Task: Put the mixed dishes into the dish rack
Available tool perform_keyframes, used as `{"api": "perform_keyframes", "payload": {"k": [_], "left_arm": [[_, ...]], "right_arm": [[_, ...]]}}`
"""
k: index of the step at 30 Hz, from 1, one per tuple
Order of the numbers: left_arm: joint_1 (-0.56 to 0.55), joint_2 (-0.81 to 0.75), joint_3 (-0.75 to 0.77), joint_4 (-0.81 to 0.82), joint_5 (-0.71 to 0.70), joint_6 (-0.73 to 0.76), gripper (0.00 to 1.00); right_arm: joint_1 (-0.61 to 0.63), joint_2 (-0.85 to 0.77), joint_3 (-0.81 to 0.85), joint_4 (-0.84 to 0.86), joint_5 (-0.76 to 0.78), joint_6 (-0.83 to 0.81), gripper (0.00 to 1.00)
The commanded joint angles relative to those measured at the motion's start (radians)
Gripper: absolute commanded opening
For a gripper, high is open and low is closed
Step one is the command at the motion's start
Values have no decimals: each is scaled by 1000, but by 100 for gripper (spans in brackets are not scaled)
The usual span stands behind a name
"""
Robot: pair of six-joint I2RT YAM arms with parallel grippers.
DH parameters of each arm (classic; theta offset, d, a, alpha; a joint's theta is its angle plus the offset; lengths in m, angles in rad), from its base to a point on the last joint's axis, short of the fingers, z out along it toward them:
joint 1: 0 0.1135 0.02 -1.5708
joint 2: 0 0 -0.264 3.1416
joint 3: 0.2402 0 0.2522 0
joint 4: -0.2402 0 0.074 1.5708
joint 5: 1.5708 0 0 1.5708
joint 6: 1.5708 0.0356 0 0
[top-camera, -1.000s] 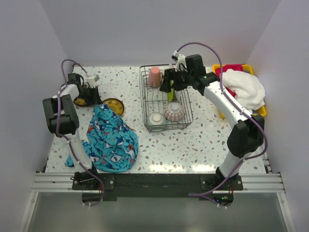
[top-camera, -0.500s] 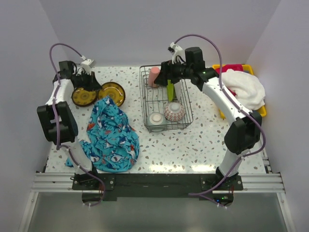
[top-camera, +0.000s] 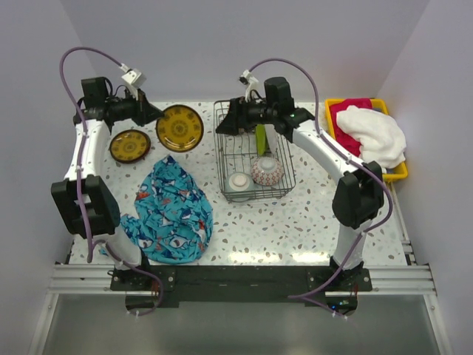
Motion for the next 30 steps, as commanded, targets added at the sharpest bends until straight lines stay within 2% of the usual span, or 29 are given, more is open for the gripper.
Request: {"api": "perform_keyframes", "payload": {"k": [1, 6, 10, 12, 13, 14, 16, 17, 19, 20, 21, 23, 24, 25, 26, 27, 30], "left_arm": [[-26, -57, 31, -40, 130, -23, 0], [-65, -83, -12, -54, 168, -32, 0], [-69, -86, -38, -31, 191, -69, 0], [-69, -88, -55, -10, 196, -86, 0], [-69, -85, -63, 1, 198, -98, 0], [-71, -83, -69, 13, 198, -124, 0], [-71, -74, -84, 50, 184, -156, 0], [-75, -72, -87, 55, 163, -176, 7], [-78, -85, -84, 79, 75, -196, 22], [-78, -95, -75, 113, 14, -230, 35], [-78, -114, -60, 119, -29, -242, 41], [-72, -137, -15, 145, -154, -265, 47], [-68, -184, -18, 177, -202, -284, 49], [-57, -216, -35, 220, -248, -292, 51], [-56, -255, -88, 293, -352, -322, 56], [-57, -325, -124, 321, -403, -313, 57], [-59, -445, -295, 381, -545, -308, 52]], "right_arm": [[27, 35, 72, 100, -49, 75, 78], [52, 86, 104, 161, -70, 132, 73], [66, 100, 105, 169, -73, 138, 56], [70, 98, 97, 171, -75, 139, 51], [70, 100, 94, 174, -79, 138, 44], [72, 98, 89, 178, -84, 139, 32], [78, 95, 92, 165, -76, 141, 15], [78, 92, 100, 143, -61, 135, 0], [81, 82, 115, 91, 20, 109, 0], [80, 60, 121, 50, 58, 86, 0], [79, 48, 123, 27, 133, 75, 0], [83, 7, 134, -51, 255, 29, 0], [83, -7, 134, -75, 372, 24, 0], [81, -27, 128, -107, 429, -3, 0], [92, -67, 115, -110, 488, -20, 0], [101, -92, 99, -102, 554, -40, 0], [197, -141, 65, -81, 950, -180, 0]]}}
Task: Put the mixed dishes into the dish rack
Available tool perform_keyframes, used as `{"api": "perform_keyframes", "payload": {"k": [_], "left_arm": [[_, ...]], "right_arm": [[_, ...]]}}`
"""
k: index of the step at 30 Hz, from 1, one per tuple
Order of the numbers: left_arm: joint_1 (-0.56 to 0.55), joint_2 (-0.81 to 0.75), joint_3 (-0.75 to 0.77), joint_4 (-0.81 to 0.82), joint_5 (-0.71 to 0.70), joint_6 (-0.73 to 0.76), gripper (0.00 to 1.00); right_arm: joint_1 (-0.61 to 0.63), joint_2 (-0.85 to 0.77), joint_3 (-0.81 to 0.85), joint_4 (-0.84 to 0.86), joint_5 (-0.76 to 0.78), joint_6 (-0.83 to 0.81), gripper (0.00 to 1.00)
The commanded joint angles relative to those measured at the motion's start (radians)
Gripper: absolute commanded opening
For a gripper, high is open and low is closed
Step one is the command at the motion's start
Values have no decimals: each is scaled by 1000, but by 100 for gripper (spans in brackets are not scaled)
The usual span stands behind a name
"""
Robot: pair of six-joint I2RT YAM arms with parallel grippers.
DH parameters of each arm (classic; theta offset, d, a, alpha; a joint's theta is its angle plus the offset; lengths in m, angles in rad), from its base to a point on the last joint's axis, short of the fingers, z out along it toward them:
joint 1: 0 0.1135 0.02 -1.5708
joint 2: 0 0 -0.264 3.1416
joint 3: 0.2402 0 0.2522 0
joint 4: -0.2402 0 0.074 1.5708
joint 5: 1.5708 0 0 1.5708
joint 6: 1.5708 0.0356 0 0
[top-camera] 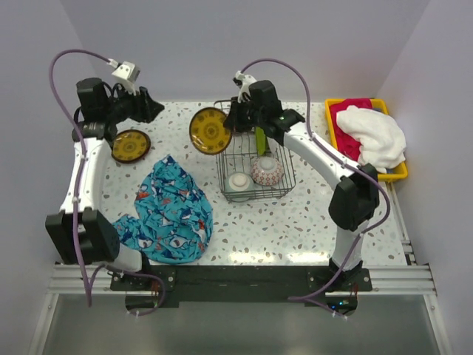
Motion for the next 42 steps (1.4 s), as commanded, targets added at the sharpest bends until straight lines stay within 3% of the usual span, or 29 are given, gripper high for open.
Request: {"api": "perform_keyframes", "payload": {"k": [1, 5, 7, 10, 11, 13, 17, 22, 33, 42], "left_arm": [[-3, -232, -188, 179, -280, -40, 50], [-101, -267, -389, 86, -329, -43, 34], [-169, -244, -433, 57, -297, -76, 26], [-241, -229, -530, 95, -270, -133, 22], [-252, -229, -568, 147, -256, -139, 22], [-269, -229, -585, 187, -259, -179, 22], [-269, -223, -589, 228, -251, -156, 23], [-267, -238, -572, 185, -253, -113, 26], [-232, -286, -616, 192, -234, -127, 29], [-190, -264, -615, 196, -228, -136, 30]], "right_arm": [[121, -153, 23, 20, 697, -238, 0], [264, -73, 127, -9, 1071, -364, 0], [290, -32, 203, -102, 1116, -376, 0], [319, -41, 146, -74, 1268, -381, 0], [331, -39, 124, -39, 1417, -395, 0], [339, -4, 107, 29, 1501, -481, 0], [339, 4, 138, -59, 1457, -412, 0], [316, 129, 313, -325, 1437, -269, 0], [280, 235, 415, -454, 1454, -171, 0], [223, 292, 452, -455, 1435, -159, 0]]}}
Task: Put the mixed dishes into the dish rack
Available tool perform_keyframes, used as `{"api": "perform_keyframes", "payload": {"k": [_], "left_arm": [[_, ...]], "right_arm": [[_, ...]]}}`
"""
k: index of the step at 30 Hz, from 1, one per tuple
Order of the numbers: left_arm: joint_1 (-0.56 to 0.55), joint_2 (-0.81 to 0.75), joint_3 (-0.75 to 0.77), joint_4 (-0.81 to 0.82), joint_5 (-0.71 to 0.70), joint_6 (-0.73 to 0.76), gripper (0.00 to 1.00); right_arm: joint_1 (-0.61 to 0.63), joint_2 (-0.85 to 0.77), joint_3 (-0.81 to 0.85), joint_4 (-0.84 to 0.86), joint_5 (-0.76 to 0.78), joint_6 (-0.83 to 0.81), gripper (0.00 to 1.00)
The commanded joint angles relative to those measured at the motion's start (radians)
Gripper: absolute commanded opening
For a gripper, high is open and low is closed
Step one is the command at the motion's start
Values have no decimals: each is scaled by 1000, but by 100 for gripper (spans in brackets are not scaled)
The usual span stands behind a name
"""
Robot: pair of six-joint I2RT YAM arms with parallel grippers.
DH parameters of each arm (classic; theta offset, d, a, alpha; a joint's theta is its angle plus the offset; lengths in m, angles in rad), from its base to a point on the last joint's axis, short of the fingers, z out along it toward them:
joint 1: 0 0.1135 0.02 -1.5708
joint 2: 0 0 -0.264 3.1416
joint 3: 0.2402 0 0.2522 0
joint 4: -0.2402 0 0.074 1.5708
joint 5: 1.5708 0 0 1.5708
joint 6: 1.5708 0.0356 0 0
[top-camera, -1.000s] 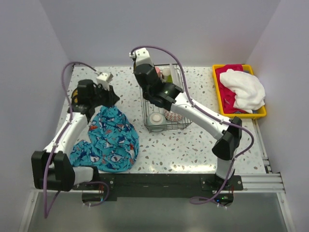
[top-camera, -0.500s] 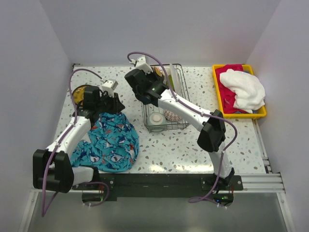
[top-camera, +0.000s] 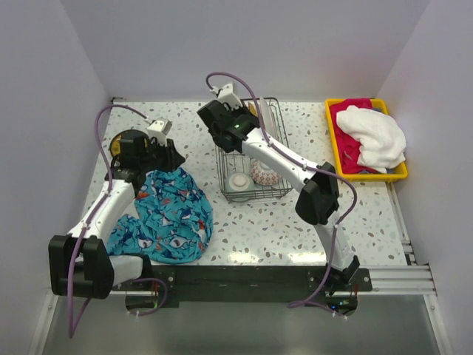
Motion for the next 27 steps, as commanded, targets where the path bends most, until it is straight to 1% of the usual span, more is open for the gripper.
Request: {"api": "perform_keyframes", "payload": {"k": [1, 8, 14, 19, 24, 27], "left_arm": [[24, 4, -3, 44, 20, 2, 30], [47, 28, -1, 42, 22, 4, 31], [50, 56, 7, 50, 26, 1, 31], [50, 83, 19, 59, 39, -8, 31], [50, 102, 40, 36, 36, -4, 32], [50, 102, 40, 28, 31, 5, 33]], "right_arm": [[-24, 37, 71, 7, 32, 29, 0], [-29, 102, 148, -16, 14, 33, 0], [-29, 85, 127, -68, -11, 87, 0], [-32, 108, 108, -85, -38, 104, 0], [-49, 168, 186, -89, -61, 118, 0], [-52, 180, 185, -62, -68, 95, 0]]}}
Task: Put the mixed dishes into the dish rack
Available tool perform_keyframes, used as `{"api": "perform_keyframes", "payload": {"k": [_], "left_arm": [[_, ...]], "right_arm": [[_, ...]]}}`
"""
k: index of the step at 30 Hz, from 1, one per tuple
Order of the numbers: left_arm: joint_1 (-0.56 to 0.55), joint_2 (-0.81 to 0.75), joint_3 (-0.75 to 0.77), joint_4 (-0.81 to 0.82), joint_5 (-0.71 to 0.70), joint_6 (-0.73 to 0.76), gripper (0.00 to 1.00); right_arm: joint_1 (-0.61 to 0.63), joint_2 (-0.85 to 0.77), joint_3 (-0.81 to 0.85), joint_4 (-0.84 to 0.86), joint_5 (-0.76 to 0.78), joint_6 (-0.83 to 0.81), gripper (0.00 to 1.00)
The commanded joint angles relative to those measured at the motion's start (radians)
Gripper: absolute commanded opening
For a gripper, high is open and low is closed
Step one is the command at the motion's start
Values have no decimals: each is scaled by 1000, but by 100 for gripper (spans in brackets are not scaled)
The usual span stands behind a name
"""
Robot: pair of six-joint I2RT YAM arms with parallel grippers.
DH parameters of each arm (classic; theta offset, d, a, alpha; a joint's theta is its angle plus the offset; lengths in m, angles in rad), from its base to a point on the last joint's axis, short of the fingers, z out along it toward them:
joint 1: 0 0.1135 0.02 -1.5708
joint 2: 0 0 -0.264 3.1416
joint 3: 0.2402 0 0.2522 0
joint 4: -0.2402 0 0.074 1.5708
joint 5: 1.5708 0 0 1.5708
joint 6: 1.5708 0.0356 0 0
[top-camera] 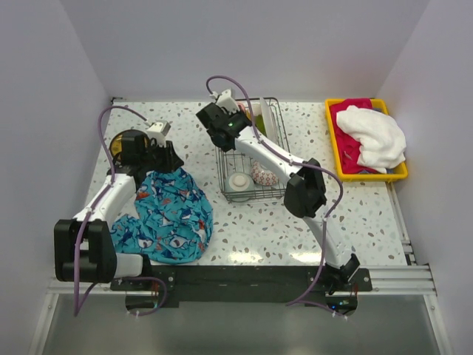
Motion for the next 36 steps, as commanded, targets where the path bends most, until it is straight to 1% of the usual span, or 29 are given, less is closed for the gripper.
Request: {"api": "perform_keyframes", "payload": {"k": [1, 6, 7, 8, 9, 10, 11, 13, 16, 19, 21, 23, 24, 25, 26, 27, 28, 29, 30, 32, 34, 36], "left_arm": [[7, 0, 39, 19, 9, 8, 33], [8, 1, 33, 30, 6, 10, 33], [8, 3, 31, 33, 8, 8, 33], [8, 3, 33, 34, 9, 7, 34], [8, 5, 37, 36, 12, 7, 34], [8, 5, 39, 37, 12, 6, 34], [8, 5, 42, 34, 12, 6, 34], [8, 0, 45, 31, 14, 10, 34], [8, -11, 40, 33, 14, 13, 35], [8, -23, 48, 30, 15, 14, 39], [10, -22, 79, 15, 8, 31, 43], [18, -8, 132, -10, -53, 69, 48], [25, 23, 158, -22, -72, 83, 49], [59, 44, 183, -32, -98, 95, 51], [79, 69, 244, -53, -106, 108, 52], [99, 121, 276, -64, -110, 108, 52], [135, 150, 308, -77, -116, 108, 53], [148, 184, 382, -113, -127, 149, 53], [157, 252, 422, -142, -142, 163, 53], [177, 316, 530, -206, -195, 195, 54], [191, 391, 585, -234, -250, 212, 55], [202, 454, 648, -272, -306, 229, 56]], "right_arm": [[-11, 8, 42, 28, 4, 9, 0], [-9, -10, -10, 45, 3, -8, 0], [-11, -12, -14, 45, 0, -9, 2], [-12, -13, -17, 48, -7, -18, 11], [-12, -15, -19, 50, -23, -27, 27], [-14, -16, -17, 51, -39, -38, 47], [-14, -19, -13, 51, -63, -52, 53], [-11, -28, -10, 50, -73, -54, 57], [-6, -57, -5, 50, -77, -53, 59], [11, -106, -4, 53, -106, -78, 61], [29, -142, -23, 65, -141, -98, 63], [43, -202, -51, 68, -184, -104, 64], [47, -220, -60, 62, -227, -95, 65], [49, -254, -69, 52, -268, -87, 67], [49, -268, -70, 27, -304, -72, 69], [49, -280, -73, 13, -374, -61, 71], [49, -307, -80, 1, -416, -54, 74], [49, -318, -89, -10, -462, -64, 78], [49, -332, -103, -10, -515, -78, 84], [46, -367, -148, -15, -586, -71, 89], [47, -387, -190, -11, -650, -70, 92], [44, -410, -205, -4, -726, -101, 92]]}}
